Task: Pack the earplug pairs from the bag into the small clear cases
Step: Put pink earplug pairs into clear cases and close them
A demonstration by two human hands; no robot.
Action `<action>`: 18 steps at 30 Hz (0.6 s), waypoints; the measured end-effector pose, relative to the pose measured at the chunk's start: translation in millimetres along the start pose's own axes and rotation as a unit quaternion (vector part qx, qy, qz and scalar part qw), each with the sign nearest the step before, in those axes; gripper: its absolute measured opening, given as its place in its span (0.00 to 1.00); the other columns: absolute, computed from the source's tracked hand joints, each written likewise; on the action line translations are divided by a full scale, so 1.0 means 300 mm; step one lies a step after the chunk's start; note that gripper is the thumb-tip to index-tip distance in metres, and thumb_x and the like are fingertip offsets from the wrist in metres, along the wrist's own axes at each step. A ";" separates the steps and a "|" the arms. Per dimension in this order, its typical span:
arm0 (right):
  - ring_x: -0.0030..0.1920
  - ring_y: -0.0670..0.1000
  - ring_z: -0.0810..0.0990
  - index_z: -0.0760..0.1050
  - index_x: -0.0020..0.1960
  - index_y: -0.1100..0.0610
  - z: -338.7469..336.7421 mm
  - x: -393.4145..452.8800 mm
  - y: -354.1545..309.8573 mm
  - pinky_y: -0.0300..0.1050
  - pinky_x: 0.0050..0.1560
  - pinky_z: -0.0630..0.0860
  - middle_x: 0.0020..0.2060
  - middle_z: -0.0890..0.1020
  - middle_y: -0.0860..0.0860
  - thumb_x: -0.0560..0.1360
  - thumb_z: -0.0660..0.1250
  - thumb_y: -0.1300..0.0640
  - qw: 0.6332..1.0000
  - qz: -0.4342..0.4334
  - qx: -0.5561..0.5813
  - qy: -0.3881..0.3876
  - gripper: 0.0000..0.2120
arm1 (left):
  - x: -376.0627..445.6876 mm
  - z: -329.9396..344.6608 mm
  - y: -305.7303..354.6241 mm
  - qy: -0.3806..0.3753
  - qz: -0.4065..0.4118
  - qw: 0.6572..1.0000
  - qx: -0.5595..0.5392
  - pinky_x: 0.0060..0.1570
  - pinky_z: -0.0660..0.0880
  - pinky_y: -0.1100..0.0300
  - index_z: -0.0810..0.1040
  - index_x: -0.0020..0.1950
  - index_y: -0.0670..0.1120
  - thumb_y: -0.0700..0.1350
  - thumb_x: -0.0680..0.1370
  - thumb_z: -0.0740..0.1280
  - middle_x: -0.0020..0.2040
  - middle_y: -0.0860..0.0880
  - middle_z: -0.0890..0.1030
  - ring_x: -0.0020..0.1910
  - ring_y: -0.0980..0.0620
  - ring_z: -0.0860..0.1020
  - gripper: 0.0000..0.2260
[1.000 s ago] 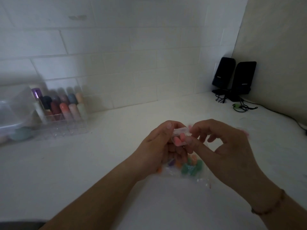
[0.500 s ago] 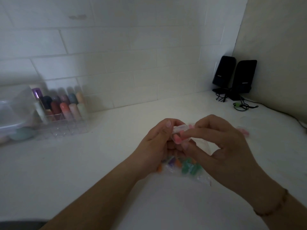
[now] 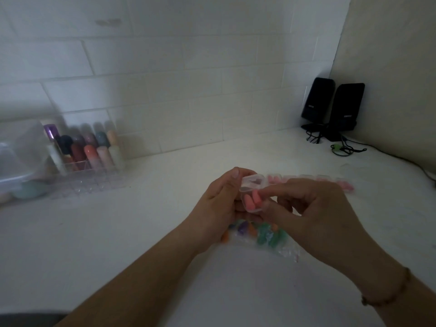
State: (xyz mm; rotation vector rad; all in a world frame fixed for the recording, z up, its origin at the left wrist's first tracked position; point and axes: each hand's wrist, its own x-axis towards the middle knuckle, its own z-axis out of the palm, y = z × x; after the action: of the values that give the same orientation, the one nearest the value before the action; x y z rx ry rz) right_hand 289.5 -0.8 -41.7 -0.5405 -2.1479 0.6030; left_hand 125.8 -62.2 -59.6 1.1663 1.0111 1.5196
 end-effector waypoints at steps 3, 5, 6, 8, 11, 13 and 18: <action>0.29 0.44 0.74 0.81 0.45 0.34 0.000 -0.004 -0.004 0.36 0.31 0.69 0.28 0.77 0.45 0.68 0.71 0.39 1.000 0.021 -0.005 -0.012 0.06 | -0.001 -0.001 0.001 0.001 -0.010 0.999 0.035 0.31 0.76 0.62 0.75 0.55 0.41 0.61 0.79 0.53 0.38 0.44 0.82 0.30 0.50 0.81 0.25; 0.31 0.44 0.76 0.82 0.45 0.35 0.001 -0.004 -0.002 0.38 0.31 0.69 0.29 0.78 0.44 0.68 0.71 0.40 1.000 0.023 -0.022 -0.002 0.06 | -0.002 -0.002 0.002 -0.005 -0.016 0.999 0.041 0.30 0.76 0.63 0.76 0.53 0.43 0.61 0.78 0.53 0.37 0.46 0.83 0.30 0.50 0.81 0.24; 0.31 0.44 0.76 0.82 0.45 0.36 0.002 -0.004 -0.001 0.37 0.32 0.67 0.29 0.78 0.43 0.69 0.71 0.41 0.999 0.019 -0.032 0.003 0.05 | -0.002 -0.001 0.002 -0.008 -0.018 0.999 0.032 0.30 0.76 0.63 0.76 0.53 0.44 0.61 0.77 0.53 0.37 0.46 0.83 0.31 0.49 0.81 0.23; 0.32 0.45 0.75 0.83 0.45 0.38 0.000 -0.003 0.001 0.35 0.32 0.65 0.29 0.79 0.43 0.71 0.71 0.44 0.998 0.007 -0.057 0.005 0.03 | 0.000 0.000 0.002 -0.005 -0.021 1.000 0.012 0.29 0.76 0.62 0.76 0.52 0.44 0.60 0.77 0.54 0.38 0.44 0.83 0.31 0.48 0.82 0.22; 0.32 0.41 0.72 0.83 0.44 0.42 0.000 -0.004 0.001 0.35 0.35 0.64 0.29 0.78 0.41 0.74 0.67 0.44 0.992 -0.013 -0.121 -0.007 0.07 | 0.004 0.002 -0.002 0.003 -0.021 1.000 -0.008 0.29 0.76 0.61 0.76 0.53 0.43 0.63 0.76 0.57 0.36 0.42 0.83 0.30 0.46 0.81 0.24; 0.33 0.38 0.70 0.82 0.43 0.43 0.005 -0.005 -0.002 0.33 0.36 0.62 0.29 0.73 0.38 0.75 0.63 0.44 0.990 -0.018 -0.142 -0.013 0.09 | 0.006 0.000 -0.004 0.010 -0.023 1.000 -0.002 0.29 0.76 0.61 0.76 0.53 0.43 0.63 0.76 0.56 0.37 0.42 0.83 0.30 0.46 0.81 0.25; 0.34 0.42 0.71 0.77 0.39 0.46 0.010 -0.004 -0.002 0.33 0.35 0.64 0.30 0.71 0.41 0.74 0.65 0.49 0.989 -0.023 -0.143 -0.002 0.06 | 0.005 -0.002 -0.001 0.005 -0.031 0.999 0.011 0.31 0.76 0.60 0.76 0.53 0.43 0.63 0.76 0.55 0.39 0.40 0.82 0.32 0.43 0.81 0.25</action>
State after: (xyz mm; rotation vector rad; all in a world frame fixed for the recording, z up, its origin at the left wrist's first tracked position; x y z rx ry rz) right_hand 287.8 -2.7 -43.7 -0.6417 -2.2585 0.2698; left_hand 125.2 -60.7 -59.7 1.1341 1.0641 1.4712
